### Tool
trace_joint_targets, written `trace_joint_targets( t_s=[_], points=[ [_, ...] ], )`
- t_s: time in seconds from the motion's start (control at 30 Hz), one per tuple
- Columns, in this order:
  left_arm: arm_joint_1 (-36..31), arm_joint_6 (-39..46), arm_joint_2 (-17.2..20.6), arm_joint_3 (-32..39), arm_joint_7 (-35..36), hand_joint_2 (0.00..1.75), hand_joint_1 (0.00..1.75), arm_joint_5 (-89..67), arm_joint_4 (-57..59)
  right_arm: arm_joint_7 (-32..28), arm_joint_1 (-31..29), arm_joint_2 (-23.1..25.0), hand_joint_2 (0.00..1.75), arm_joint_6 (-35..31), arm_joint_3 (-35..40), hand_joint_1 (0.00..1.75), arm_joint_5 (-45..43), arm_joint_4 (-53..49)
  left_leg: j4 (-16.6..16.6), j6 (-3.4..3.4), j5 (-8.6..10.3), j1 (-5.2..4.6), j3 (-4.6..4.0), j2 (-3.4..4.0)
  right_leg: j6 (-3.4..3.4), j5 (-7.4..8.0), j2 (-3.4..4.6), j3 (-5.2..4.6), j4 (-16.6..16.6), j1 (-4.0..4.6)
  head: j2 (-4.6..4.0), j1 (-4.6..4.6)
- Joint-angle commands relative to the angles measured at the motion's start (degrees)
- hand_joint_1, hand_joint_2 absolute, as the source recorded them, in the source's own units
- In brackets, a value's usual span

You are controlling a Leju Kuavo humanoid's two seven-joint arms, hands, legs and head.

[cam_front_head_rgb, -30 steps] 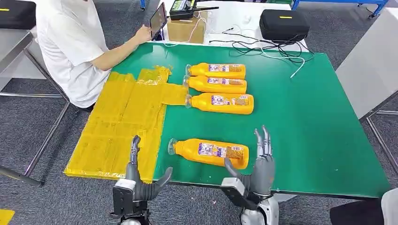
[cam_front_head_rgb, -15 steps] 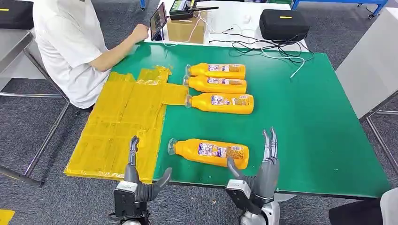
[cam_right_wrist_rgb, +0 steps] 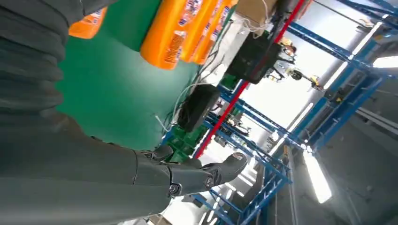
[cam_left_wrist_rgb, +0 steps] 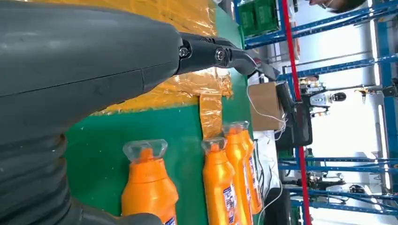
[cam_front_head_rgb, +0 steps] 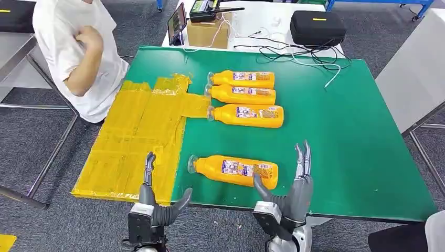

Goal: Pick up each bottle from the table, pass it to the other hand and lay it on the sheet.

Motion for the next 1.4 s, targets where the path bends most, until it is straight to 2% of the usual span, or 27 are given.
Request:
trace_joint_targets(
  t_s=[0.03, 0.07, 0.1, 0.2, 0.23, 0.43, 0.93, 1.0, 1.03, 1.17, 1.4],
  points=[
    [-1.2, 2.3, 0.2, 0.6, -1.0, 1.75, 0.0, -5.4, 3.4, 0.0, -0.1, -0.1, 1.75, -0.3, 1.1, 0.0, -1.4, 0.5, -0.1, -0.05, -0.03, 0.02, 0.16, 0.02, -0.08, -0.04, 0.0, 0.15, 0.0, 0.02, 0.0, 0.0],
    [-0.9, 2.3, -0.3, 1.6, -1.0, 1.75, 0.0, -7.2, 3.3, 0.0, 0.1, 0.5, 1.75, -0.3, 0.0, 0.0, 0.8, -1.1, -0.1, -0.07, -0.06, 0.02, 0.27, 0.03, -0.11, -0.07, 0.01, 0.25, -0.1, 0.03, 0.0, 0.0],
    [-0.9, 2.3, -0.5, 1.9, -0.9, 1.75, 0.0, -7.7, 3.5, 0.0, 0.1, 1.0, 0.0, -0.3, -1.0, 0.0, 2.0, -2.0, -0.1, -0.05, -0.05, 0.02, 0.18, 0.03, -0.08, -0.04, 0.01, 0.17, -0.1, 0.03, 0.0, 0.0],
    [-1.1, 2.3, -0.6, 1.9, -1.0, 1.75, 0.0, -7.3, 3.7, 0.0, -0.4, 0.9, 0.0, -0.3, -1.7, 0.0, 4.5, -1.2, 0.0, -0.08, -0.08, 0.01, 0.24, 0.0, -0.11, -0.1, -0.02, 0.23, 0.0, 0.02, 0.0, 0.0],
    [-0.9, 2.3, -0.6, 2.2, -1.1, 1.75, 0.0, -7.1, 3.6, 0.0, -0.8, -0.2, 1.75, -0.3, -1.8, 0.0, 5.3, 1.3, -0.1, -0.06, -0.04, -0.01, 0.18, 0.01, -0.09, -0.06, -0.01, 0.15, 0.0, -0.01, 0.0, 0.0],
    [-0.7, 2.3, -0.9, 2.0, -1.3, 1.75, 0.0, -6.2, 2.6, 0.0, 0.1, -0.2, 1.75, -0.3, -1.1, 0.0, -2.2, -6.1, 0.0, -0.04, -0.03, 0.0, 0.11, -0.03, -0.06, -0.04, -0.04, 0.11, 0.0, 0.0, 0.0, 0.02],
    [-0.8, 2.3, -1.1, 1.7, -1.3, 1.75, 0.0, -6.9, 3.6, 0.0, 1.2, 0.6, 1.75, -0.3, 0.5, 0.0, 0.1, -9.1, 0.0, -0.05, -0.04, 0.01, 0.14, 0.0, -0.07, -0.05, -0.02, 0.13, 0.0, 0.02, 0.0, 0.0],
    [-1.2, 2.3, -1.0, 1.3, -1.3, 1.75, 0.0, -7.0, 3.8, 0.0, 1.0, 1.3, 1.75, -0.3, -1.0, 0.0, 2.2, -12.6, -0.1, -0.06, -0.06, 0.02, 0.22, 0.01, -0.09, -0.06, -0.01, 0.21, 0.0, 0.02, 0.0, 0.02],
    [-1.5, 2.3, -1.3, 1.5, -1.3, 1.75, 0.0, -7.8, 3.7, 0.0, 0.4, 1.3, 0.0, -0.3, -4.0, 0.0, 3.5, -15.8, 0.0, -0.05, -0.04, -0.02, 0.11, -0.02, -0.07, -0.06, -0.04, 0.1, 0.0, -0.01, 0.0, 0.0],
    [-1.4, 2.3, -2.1, 3.3, -1.3, 1.75, 0.0, -9.0, 2.5, 0.0, -0.3, 1.3, 0.0, -0.3, -4.7, 0.0, -3.2, -15.8, 0.0, -0.03, -0.02, -0.01, 0.07, -0.04, -0.05, -0.04, -0.05, 0.06, 0.0, -0.01, 0.0, 0.0],
    [-1.5, 2.3, -2.2, 3.3, -1.3, 1.75, 0.0, -8.9, 2.5, 0.0, -0.2, 1.3, 0.0, -0.3, -3.9, 0.0, -2.9, -15.8, 0.0, -0.08, -0.06, 0.01, 0.22, 0.01, -0.12, -0.07, -0.01, 0.21, 0.0, 0.02, 0.0, 0.0]
  ],
)
